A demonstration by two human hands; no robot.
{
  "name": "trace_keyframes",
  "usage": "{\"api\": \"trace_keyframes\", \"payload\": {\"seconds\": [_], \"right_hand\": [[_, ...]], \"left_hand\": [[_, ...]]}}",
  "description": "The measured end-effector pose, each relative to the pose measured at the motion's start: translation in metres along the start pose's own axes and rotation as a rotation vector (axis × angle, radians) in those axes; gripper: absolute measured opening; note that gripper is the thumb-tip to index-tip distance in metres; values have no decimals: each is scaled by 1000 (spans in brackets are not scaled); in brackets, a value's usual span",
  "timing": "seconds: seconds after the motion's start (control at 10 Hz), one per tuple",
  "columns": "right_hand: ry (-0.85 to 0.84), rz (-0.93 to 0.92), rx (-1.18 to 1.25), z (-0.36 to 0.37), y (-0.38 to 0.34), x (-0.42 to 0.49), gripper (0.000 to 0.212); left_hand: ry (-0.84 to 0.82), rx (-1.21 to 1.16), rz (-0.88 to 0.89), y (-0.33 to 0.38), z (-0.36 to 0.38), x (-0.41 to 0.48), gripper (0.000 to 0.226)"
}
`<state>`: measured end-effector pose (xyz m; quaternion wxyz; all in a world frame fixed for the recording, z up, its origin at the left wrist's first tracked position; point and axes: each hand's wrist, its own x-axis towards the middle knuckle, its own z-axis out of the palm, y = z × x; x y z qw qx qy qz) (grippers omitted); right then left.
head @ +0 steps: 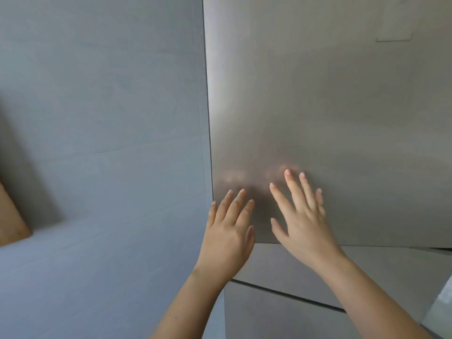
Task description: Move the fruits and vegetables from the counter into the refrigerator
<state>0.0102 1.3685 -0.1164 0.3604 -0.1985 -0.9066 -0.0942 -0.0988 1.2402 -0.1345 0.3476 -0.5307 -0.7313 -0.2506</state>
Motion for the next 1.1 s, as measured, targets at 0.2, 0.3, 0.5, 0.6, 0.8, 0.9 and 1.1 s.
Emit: {"api": "trace_keyframes", "payload": {"seconds": [0.2, 0.3, 0.5, 0.6, 0.8, 0.9, 1.1], "right_hand": [[-46, 95, -60, 36, 9, 41, 72], [-65, 150, -90, 49, 13, 57, 69], [-19, 210, -128, 62, 7, 69, 67], [2, 225, -137, 65, 8, 69, 62], [23, 229, -133, 64, 8, 68, 61], [17, 225, -132, 61, 8, 68, 60], [59, 198, -108, 46, -2, 72, 55]], "left_hand": [[-57, -35, 18, -35, 48, 38, 47], [-78, -61, 43, -47, 67, 55, 48], [-116, -135, 31, -60, 91, 79, 58], [-110, -153, 44, -64, 98, 81, 50], [-95, -161, 40, -65, 96, 83, 47], [-109, -148, 50, -63, 91, 83, 46], [-4, -44, -51, -63, 59, 75, 40]]}}
